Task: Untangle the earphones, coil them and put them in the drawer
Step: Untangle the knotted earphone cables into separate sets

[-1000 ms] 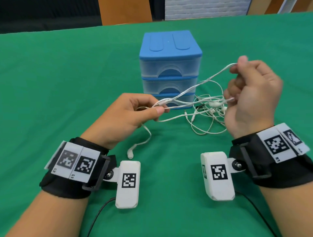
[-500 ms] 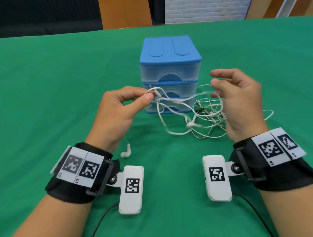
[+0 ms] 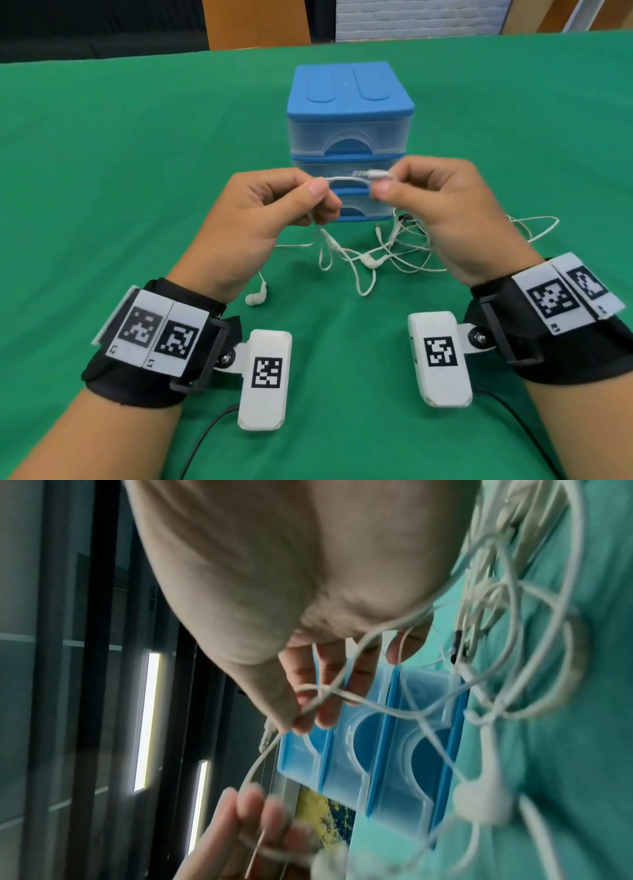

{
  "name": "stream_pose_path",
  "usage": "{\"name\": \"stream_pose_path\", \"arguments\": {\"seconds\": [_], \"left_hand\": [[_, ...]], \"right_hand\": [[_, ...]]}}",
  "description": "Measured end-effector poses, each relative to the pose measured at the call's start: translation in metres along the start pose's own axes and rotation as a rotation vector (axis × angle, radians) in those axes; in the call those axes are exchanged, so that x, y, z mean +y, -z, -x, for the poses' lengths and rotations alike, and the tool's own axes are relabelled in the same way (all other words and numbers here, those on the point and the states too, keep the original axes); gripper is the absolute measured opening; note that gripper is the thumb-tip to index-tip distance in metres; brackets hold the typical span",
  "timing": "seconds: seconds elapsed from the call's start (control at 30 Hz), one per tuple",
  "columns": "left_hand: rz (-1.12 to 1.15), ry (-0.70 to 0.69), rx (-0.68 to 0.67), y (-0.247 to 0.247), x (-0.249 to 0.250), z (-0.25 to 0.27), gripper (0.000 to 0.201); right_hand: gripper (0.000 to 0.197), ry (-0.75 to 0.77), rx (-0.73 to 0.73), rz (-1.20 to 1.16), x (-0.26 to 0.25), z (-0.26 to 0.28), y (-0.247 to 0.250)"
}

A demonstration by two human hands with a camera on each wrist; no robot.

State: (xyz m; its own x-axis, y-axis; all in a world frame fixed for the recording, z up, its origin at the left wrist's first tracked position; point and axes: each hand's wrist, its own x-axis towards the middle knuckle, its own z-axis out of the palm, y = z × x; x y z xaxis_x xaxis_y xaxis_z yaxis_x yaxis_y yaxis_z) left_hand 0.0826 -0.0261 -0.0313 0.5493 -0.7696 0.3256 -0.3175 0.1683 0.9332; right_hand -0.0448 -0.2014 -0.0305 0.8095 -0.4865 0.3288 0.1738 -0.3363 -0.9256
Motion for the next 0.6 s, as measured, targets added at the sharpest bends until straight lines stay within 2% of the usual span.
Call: {"name": "stream_pose_path", "arguments": {"seconds": [0.1, 0.2, 0.27, 0.4, 0.5, 0.53, 0.6], "left_hand": [[0.054, 0.009, 0.092, 0.006, 0.0, -0.002, 0.024], [0.154, 0.059, 0.164, 0.013, 0.003, -0.003, 0.025], [0.172, 0.084, 0.156, 0.017, 0.005, -0.002, 0.027], [0.146, 0.117, 0.049, 0.016, 0.005, 0.0, 0.03], [0.124, 0.117, -0.04, 0.012, 0.005, 0.003, 0.028], [0.105, 0.114, -0.065, 0.01, 0.005, 0.004, 0.027], [0.057, 0.112, -0.113, 0.008, 0.005, 0.005, 0.024]], "right_hand": [[0.034, -0.081, 0.17, -0.134, 0.0, -0.003, 0.011], [0.035, -0.155, 0.35, -0.285, 0.003, -0.005, 0.02], [0.033, -0.167, 0.447, -0.286, 0.002, -0.006, 0.025], [0.009, -0.15, 0.471, -0.028, 0.005, -0.008, 0.021], [0.02, -0.044, 0.542, -0.014, 0.003, -0.007, 0.017], [0.019, 0.002, 0.529, -0.039, 0.001, -0.006, 0.016], [0.015, 0.064, 0.39, -0.109, 0.0, -0.004, 0.014]]}}
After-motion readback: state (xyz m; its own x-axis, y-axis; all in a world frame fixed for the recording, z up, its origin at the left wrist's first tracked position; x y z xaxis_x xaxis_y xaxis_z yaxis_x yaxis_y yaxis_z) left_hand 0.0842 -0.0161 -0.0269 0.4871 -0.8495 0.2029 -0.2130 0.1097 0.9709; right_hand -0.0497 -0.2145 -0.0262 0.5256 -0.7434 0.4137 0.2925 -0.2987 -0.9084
